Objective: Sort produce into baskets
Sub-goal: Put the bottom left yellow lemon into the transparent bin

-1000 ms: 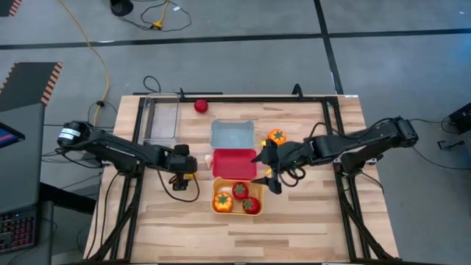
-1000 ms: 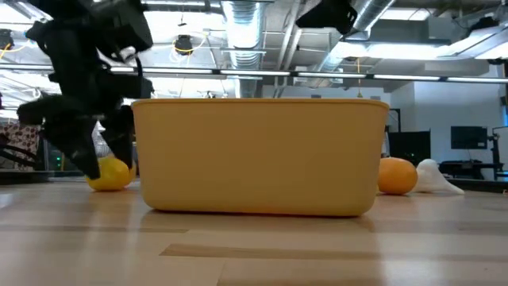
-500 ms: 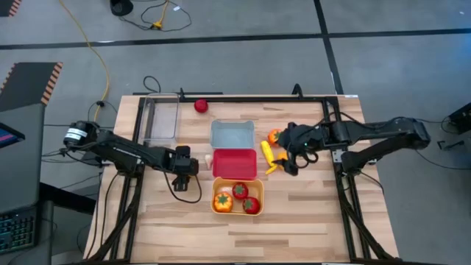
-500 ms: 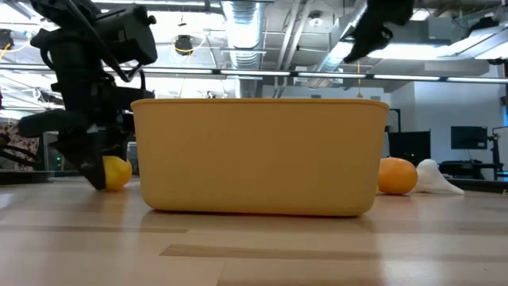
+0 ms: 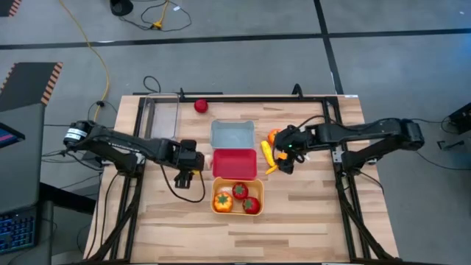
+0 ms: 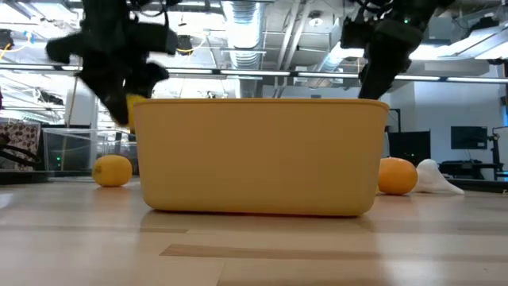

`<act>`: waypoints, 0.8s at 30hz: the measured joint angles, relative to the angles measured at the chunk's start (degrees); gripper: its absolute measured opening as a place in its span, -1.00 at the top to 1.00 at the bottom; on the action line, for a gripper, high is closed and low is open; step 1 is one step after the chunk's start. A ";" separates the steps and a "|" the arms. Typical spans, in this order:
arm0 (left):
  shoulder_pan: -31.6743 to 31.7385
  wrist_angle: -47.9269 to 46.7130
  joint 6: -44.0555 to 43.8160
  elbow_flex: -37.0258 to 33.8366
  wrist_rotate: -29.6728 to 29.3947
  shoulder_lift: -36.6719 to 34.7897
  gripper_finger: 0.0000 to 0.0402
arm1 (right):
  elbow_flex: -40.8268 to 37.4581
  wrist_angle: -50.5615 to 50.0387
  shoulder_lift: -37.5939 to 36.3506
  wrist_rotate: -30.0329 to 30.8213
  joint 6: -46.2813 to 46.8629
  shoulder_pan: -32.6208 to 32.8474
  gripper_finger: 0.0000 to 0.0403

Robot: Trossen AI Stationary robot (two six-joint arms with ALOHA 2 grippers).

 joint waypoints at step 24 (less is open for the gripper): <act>36.23 -20.54 16.64 7.84 -7.93 -15.90 -0.07 | -0.02 -0.22 4.54 -0.11 -0.04 0.02 -0.92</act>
